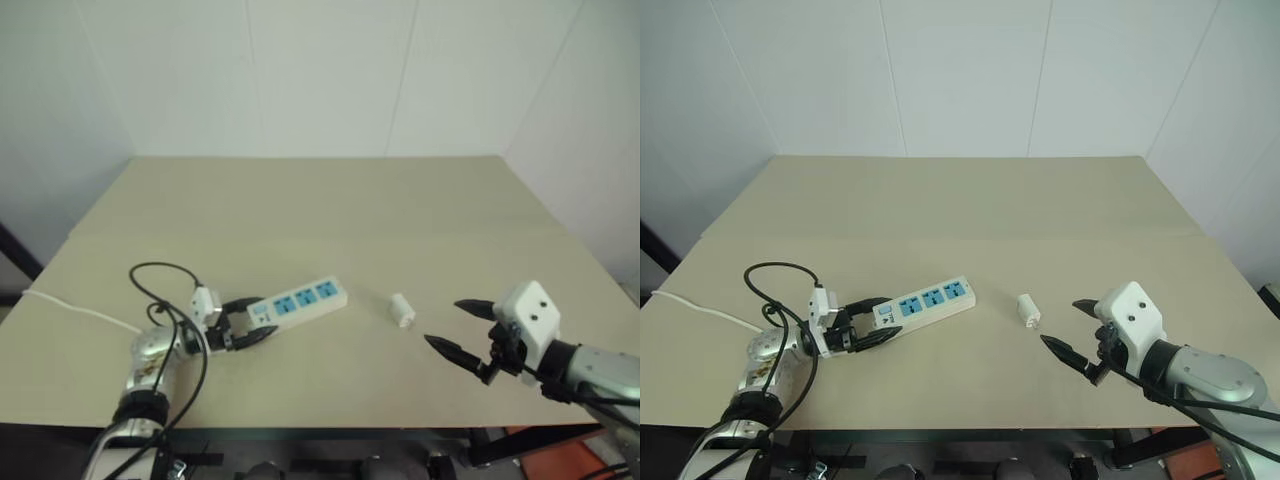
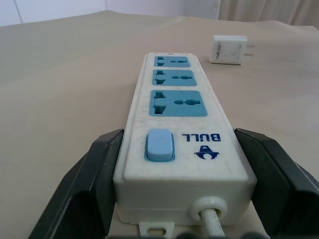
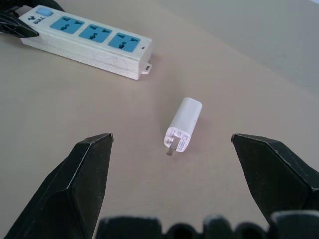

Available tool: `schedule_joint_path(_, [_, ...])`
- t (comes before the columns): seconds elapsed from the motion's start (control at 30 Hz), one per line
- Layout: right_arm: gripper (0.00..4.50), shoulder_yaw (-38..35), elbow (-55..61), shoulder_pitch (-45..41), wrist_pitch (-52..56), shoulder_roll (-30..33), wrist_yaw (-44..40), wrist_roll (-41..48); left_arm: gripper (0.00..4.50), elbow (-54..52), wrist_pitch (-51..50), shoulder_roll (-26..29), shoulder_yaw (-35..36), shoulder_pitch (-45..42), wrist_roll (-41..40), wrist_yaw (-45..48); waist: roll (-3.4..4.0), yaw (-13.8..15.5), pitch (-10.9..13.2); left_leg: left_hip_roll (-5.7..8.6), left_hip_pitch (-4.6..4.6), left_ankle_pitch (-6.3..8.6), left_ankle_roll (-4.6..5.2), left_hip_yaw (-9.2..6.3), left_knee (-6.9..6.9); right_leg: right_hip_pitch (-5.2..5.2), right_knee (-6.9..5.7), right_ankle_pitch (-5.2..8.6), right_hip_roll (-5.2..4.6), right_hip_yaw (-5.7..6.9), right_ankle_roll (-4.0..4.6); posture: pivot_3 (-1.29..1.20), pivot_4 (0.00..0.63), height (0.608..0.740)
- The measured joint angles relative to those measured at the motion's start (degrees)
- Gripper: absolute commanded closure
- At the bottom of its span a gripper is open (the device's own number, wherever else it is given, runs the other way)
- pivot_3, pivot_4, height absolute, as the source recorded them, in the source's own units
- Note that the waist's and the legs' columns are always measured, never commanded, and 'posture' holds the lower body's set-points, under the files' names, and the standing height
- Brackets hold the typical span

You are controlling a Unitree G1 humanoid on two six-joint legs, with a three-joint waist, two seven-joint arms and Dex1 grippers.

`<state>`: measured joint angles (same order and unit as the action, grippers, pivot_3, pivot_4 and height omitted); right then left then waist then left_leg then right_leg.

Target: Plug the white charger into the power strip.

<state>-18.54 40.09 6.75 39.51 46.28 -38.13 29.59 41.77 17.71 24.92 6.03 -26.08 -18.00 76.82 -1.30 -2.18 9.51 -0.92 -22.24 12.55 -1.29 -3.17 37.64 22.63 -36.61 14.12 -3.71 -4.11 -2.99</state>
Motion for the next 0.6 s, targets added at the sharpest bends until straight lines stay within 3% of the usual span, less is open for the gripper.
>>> schedule_joint_path(0.2, [0.00,1.1,-0.2,-2.8,0.9,0.2,0.4,0.2,1.24,-1.4,-1.4,0.7,-0.5,0.1,-0.1,-0.7,-0.02,0.0,0.0,0.00,-0.01,0.00,0.00,0.00,0.00,0.01,-0.01,0.00,0.00,0.00,0.00,0.00,0.150,0.740])
schedule_joint_path(0.3, [0.00,3.0,-0.3,-9.2,8.1,5.7,0.7,2.3,1.24,-2.1,-1.9,1.3,-0.9,0.3,-0.2,0.1,-0.01,-0.1,0.0,0.01,-0.08,0.00,0.00,0.02,0.01,0.11,-0.02,-0.01,-0.02,-0.01,0.01,0.00,0.150,0.740])
schedule_joint_path(0.47, [0.00,7.6,-5.6,-33.0,28.4,12.9,1.3,9.3,1.24,-2.7,-1.8,1.4,-2.0,0.3,-0.2,1.6,-0.04,0.0,0.0,-0.02,-0.21,0.00,0.00,-0.01,-0.10,0.31,0.01,0.01,-0.02,0.03,0.09,0.00,0.150,0.740])
schedule_joint_path(0.6, [0.00,16.1,-13.2,-51.7,45.5,8.9,4.2,11.0,1.24,-2.3,-1.4,1.3,-2.4,-0.4,-0.3,2.4,-0.03,0.3,0.0,0.00,-0.45,-0.01,0.00,-0.03,-0.12,0.59,-0.03,-0.24,-0.03,0.02,0.52,0.00,0.150,0.740])
